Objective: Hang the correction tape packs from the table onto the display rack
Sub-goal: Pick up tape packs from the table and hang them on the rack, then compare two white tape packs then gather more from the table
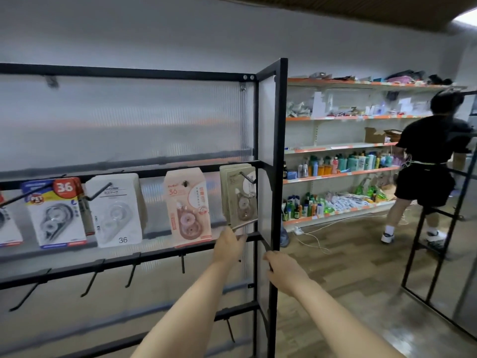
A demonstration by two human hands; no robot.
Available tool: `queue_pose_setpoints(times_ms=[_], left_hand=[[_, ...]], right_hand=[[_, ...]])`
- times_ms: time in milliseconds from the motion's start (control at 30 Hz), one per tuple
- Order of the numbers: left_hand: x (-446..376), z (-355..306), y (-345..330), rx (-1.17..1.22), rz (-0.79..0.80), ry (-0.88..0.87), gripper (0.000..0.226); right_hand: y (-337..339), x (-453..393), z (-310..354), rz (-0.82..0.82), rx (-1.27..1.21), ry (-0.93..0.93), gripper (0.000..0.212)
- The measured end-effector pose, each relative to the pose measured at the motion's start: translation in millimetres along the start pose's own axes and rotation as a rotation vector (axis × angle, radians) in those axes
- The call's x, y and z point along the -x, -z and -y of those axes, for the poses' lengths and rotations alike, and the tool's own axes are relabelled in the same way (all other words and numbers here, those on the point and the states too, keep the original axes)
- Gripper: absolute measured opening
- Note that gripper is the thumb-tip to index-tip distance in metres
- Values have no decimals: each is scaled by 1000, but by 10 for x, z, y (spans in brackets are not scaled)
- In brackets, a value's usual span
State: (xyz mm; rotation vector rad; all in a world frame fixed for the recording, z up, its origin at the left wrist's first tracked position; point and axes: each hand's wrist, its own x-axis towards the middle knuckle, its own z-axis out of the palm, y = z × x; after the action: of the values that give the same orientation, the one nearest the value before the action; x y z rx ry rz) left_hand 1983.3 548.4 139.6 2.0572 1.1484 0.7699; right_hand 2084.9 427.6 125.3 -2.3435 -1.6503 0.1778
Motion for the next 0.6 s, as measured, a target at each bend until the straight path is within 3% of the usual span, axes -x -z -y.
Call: queue_pose_setpoints(times_ms=[167, 333, 600], left_hand=[[576, 306, 339, -579, 120, -140, 40], [1136, 776, 1372, -971, 119, -194, 44], [2628, 2269, 3710, -1153, 40, 186, 39]], right_hand=[[-112, 144, 422, -12, -25, -87, 39], [-337, 305, 1556, 9, 137, 18, 44], [-1205, 950, 4484, 104, 187, 464, 43]])
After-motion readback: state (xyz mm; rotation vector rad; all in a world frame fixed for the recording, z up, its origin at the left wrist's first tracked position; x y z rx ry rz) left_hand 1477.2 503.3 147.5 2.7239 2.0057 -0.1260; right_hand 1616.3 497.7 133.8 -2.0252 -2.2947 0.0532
